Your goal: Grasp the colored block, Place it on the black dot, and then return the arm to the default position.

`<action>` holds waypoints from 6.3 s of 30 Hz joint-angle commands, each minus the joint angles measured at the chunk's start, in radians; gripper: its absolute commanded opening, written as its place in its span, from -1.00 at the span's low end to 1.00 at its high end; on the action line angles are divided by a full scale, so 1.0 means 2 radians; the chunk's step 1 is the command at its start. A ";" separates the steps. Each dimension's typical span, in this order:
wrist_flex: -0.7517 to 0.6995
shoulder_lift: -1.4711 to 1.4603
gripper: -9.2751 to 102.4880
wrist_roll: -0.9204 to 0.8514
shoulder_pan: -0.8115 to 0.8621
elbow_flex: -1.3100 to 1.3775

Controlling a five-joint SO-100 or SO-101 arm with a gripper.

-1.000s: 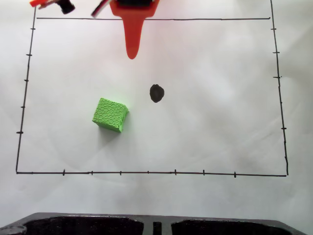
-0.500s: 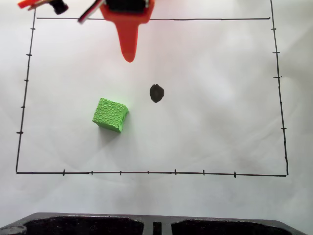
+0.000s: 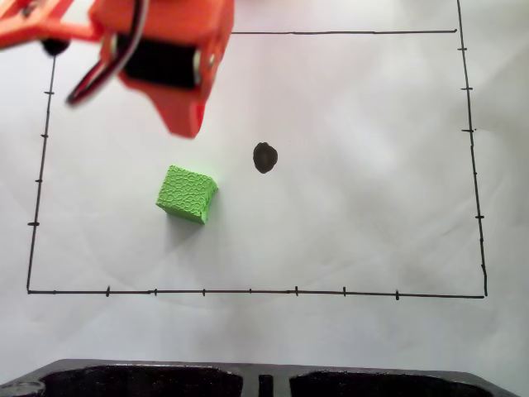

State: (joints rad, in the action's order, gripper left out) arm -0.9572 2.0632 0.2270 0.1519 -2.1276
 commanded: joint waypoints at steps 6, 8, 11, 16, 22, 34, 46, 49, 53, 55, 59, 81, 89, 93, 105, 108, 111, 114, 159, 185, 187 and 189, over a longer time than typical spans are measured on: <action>-0.011 -0.062 -0.82 -0.002 0.026 0.077; -0.017 -0.071 -0.72 -0.008 0.033 0.077; -0.026 -0.077 -0.63 -0.005 0.040 0.077; -0.033 -0.094 -0.39 -0.005 0.038 0.077; -0.025 -0.127 -0.27 0.003 0.031 0.084; 0.001 -0.194 -0.17 0.030 0.007 0.106; 0.021 -0.267 -0.18 0.030 0.005 0.123; 0.020 -0.276 -0.23 0.035 0.002 0.133; 0.021 -0.285 -0.36 0.041 0.000 0.144; 0.024 -0.287 -0.43 0.042 -0.001 0.145; 0.025 -0.286 -0.59 0.045 -0.001 0.148; -0.050 -0.234 -0.66 0.052 -0.097 0.156; -0.061 -0.240 -0.62 0.044 -0.130 0.140; -0.065 -0.247 -0.61 0.033 -0.140 0.125; -0.060 -0.236 -0.59 -0.002 -0.132 0.081; -0.059 -0.239 -0.56 -0.006 -0.131 0.076; -0.061 -0.239 -0.53 -0.006 -0.133 0.074; -0.064 -0.240 -0.43 -0.006 -0.138 0.074; -0.263 0.390 -0.50 -0.191 -0.110 -0.107; -0.097 0.601 -0.83 -0.141 -0.091 -0.344; -0.097 0.601 -0.83 -0.141 -0.097 -0.349; -0.095 0.602 -0.83 -0.140 -0.100 -0.354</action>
State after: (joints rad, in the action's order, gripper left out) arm -1.1628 3.2505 -0.0568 -0.0399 -2.8363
